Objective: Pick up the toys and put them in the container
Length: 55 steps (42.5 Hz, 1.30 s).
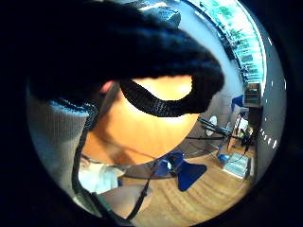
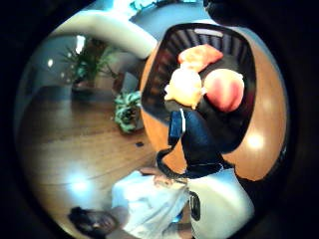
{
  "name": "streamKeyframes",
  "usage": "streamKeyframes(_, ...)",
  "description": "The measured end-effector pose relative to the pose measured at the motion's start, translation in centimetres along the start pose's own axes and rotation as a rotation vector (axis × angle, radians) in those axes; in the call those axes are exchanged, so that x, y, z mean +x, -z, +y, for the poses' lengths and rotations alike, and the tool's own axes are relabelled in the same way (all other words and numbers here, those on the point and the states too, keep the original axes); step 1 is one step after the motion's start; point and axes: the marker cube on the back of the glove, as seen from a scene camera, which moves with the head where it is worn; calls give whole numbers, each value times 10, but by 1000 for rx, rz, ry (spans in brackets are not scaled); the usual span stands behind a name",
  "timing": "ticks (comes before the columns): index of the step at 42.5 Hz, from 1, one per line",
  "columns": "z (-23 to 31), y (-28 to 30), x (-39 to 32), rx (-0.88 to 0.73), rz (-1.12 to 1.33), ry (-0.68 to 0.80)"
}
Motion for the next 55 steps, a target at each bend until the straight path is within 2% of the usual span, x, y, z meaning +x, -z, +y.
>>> streamKeyframes(6, 31, -13, 13, 57, 6, -43)
streamKeyframes(20, 98, -55, 41, 7, -23, -102)
streamKeyframes(35, 151, -59, 43, 46, -3, -115)
streamKeyframes(45, 173, -63, 47, 64, -17, -140)
streamKeyframes(52, 175, -70, 63, 56, 101, -173)
streamKeyframes(55, 174, -70, 61, 62, 8, -172)
